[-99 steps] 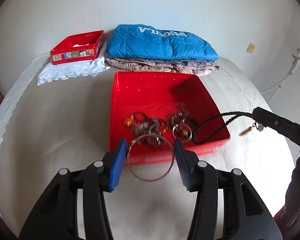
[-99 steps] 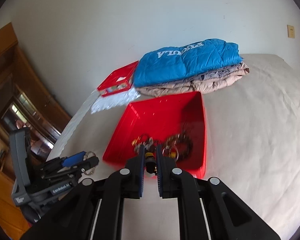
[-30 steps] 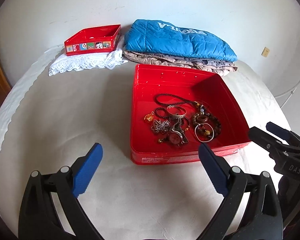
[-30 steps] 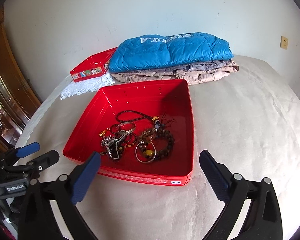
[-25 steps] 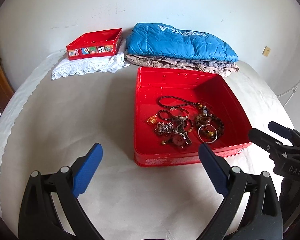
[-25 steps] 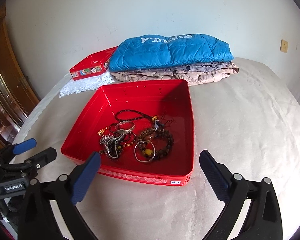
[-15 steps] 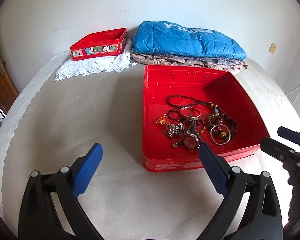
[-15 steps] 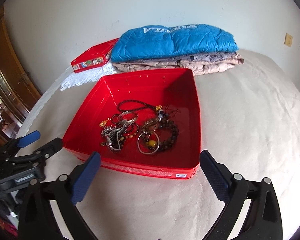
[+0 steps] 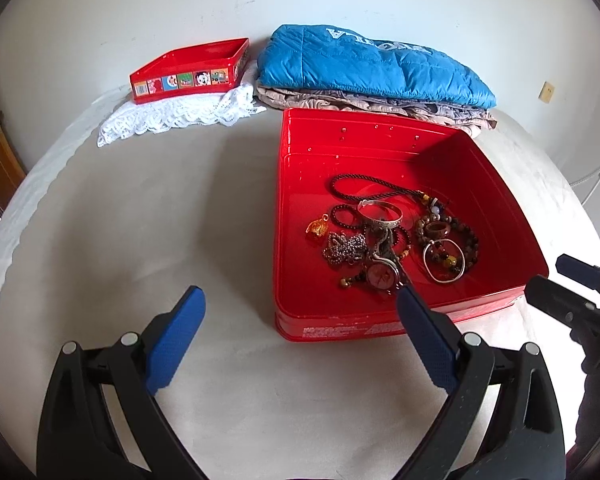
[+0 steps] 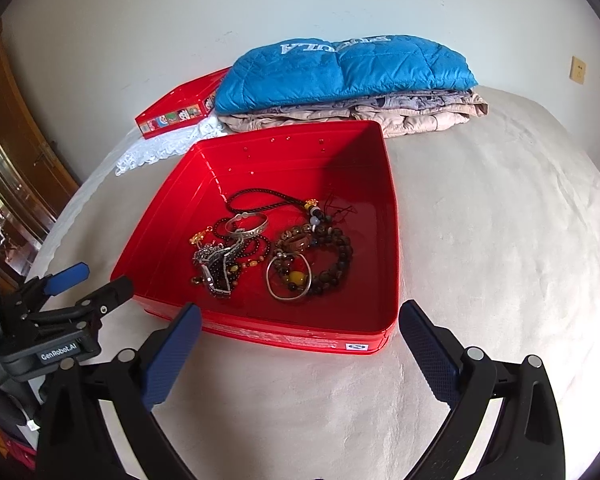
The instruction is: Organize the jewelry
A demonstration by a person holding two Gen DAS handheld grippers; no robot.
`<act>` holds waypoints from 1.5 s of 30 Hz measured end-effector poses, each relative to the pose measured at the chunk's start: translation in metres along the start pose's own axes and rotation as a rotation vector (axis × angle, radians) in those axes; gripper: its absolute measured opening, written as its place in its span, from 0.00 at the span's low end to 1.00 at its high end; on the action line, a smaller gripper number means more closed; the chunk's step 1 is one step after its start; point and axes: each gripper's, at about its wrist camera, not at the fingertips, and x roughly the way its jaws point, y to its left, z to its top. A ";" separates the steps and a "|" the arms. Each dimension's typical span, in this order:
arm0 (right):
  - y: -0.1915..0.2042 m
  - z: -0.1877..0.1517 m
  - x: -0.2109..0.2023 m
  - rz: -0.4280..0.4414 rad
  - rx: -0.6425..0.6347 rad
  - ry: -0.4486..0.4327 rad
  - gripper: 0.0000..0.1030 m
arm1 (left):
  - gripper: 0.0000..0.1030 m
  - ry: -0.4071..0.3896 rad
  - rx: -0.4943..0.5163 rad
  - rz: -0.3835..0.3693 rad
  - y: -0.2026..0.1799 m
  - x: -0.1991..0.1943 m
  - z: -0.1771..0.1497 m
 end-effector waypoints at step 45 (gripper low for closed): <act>0.002 -0.004 0.007 -0.004 -0.014 0.010 0.96 | 0.93 0.035 -0.012 0.005 0.004 0.006 0.000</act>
